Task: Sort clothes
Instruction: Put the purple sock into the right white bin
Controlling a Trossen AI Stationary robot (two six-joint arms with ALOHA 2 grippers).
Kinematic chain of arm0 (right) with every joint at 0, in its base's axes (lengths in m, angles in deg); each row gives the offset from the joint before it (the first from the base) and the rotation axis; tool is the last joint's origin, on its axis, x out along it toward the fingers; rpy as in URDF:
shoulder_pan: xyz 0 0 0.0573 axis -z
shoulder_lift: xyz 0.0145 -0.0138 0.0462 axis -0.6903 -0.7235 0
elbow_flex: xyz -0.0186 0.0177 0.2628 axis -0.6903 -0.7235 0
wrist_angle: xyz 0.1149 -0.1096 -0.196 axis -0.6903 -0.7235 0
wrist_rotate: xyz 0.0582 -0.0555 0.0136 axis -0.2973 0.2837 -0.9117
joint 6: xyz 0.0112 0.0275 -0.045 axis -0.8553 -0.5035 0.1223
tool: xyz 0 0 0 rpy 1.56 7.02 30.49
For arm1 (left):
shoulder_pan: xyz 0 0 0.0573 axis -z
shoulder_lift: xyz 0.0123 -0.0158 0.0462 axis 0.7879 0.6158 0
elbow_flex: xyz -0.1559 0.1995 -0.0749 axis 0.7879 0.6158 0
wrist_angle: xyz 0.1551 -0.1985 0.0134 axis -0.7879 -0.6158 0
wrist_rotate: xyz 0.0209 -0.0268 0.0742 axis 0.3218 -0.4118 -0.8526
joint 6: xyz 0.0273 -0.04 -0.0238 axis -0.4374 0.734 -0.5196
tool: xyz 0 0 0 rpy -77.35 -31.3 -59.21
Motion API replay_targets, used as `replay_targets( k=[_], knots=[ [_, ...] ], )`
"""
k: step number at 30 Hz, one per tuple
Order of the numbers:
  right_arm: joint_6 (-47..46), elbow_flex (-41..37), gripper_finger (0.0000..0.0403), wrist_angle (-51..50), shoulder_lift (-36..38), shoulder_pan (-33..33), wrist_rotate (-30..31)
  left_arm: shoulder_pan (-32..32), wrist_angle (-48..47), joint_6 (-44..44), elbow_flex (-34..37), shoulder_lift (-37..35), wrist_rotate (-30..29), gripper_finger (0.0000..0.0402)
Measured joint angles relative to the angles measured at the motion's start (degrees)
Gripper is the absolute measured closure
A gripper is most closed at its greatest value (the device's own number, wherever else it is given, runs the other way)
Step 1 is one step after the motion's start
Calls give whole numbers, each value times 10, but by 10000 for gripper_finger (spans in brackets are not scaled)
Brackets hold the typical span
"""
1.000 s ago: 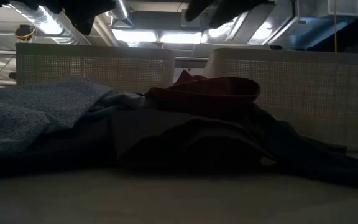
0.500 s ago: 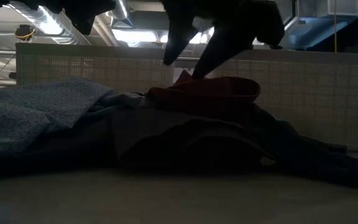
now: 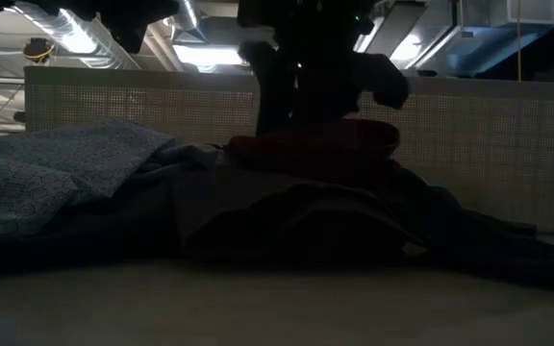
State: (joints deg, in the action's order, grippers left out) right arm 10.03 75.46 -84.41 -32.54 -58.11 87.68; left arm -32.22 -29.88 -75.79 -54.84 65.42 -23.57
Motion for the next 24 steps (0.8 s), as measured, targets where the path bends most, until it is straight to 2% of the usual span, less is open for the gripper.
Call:
replay_targets(
  k=[12, 19, 24],
  knots=[
    [1, 0, 322, -3, -7, 6, -12, 0, 3, -4, 0, 0, 0, 249],
    [2, 0, 394, -5, -7, 6, -12, 0, 3, -4, 0, 0, 0, 249],
    [4, 0, 393, -6, -6, 1, -12, 0, 3, -4, 0, 0, 0, 249]
  ],
)
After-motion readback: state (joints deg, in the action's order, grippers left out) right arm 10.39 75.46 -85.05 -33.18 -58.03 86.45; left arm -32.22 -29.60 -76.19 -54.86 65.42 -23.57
